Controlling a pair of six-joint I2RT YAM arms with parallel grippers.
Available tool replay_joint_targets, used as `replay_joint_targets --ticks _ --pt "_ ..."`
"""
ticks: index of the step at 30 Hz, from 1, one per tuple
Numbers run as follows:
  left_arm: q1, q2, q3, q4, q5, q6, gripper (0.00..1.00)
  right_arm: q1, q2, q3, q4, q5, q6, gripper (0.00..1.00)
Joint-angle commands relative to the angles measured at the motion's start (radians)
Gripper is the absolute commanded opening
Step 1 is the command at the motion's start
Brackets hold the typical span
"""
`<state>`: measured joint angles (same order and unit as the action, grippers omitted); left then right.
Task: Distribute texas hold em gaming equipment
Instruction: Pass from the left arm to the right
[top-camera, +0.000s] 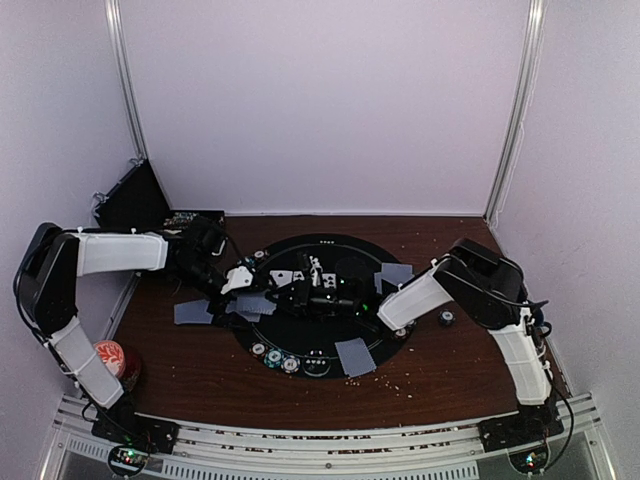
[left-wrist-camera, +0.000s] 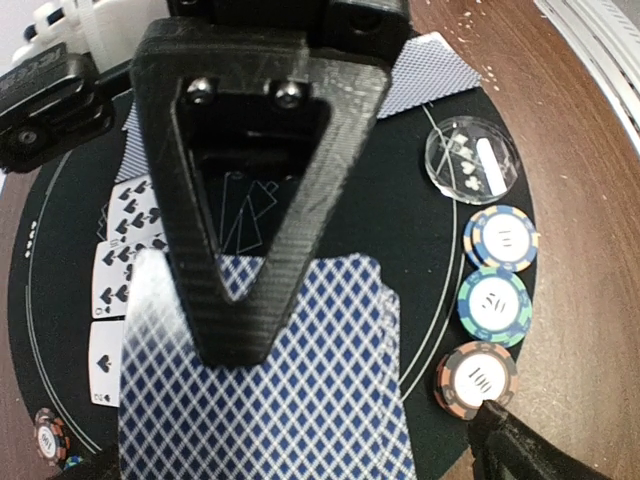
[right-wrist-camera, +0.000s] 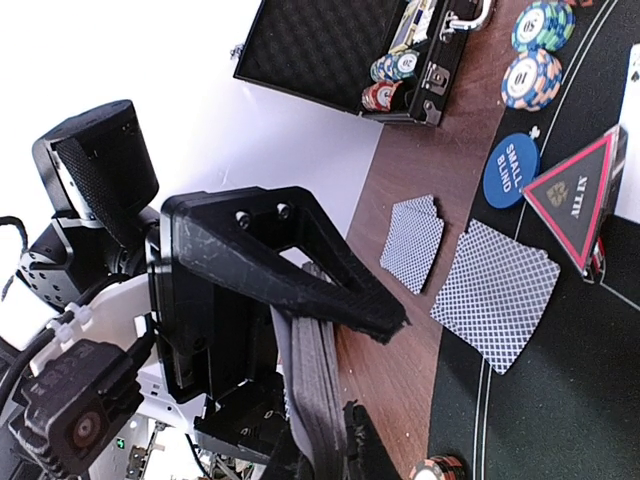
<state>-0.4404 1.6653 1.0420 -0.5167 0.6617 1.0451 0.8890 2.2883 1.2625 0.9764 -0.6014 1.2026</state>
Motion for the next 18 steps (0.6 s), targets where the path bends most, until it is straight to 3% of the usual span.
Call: replay_joint_targets --ticks 1,11,18 --pt "0.022 -0.052 -0.03 0.056 0.0 -0.081 0.98 -0.059 -0.073 -0.029 -0.034 0.085 -0.044 0.0" --pt "0.087 -0.038 -0.011 0.162 -0.015 -0.2 0.98 -0.178 -0.136 -0.048 -0.179 0.107 -0.121 0.0" --pt "0.097 -0.019 -0.003 0.185 -0.028 -0.227 0.98 -0.257 -0.113 0.034 -0.3 0.137 -0.166 0.0"
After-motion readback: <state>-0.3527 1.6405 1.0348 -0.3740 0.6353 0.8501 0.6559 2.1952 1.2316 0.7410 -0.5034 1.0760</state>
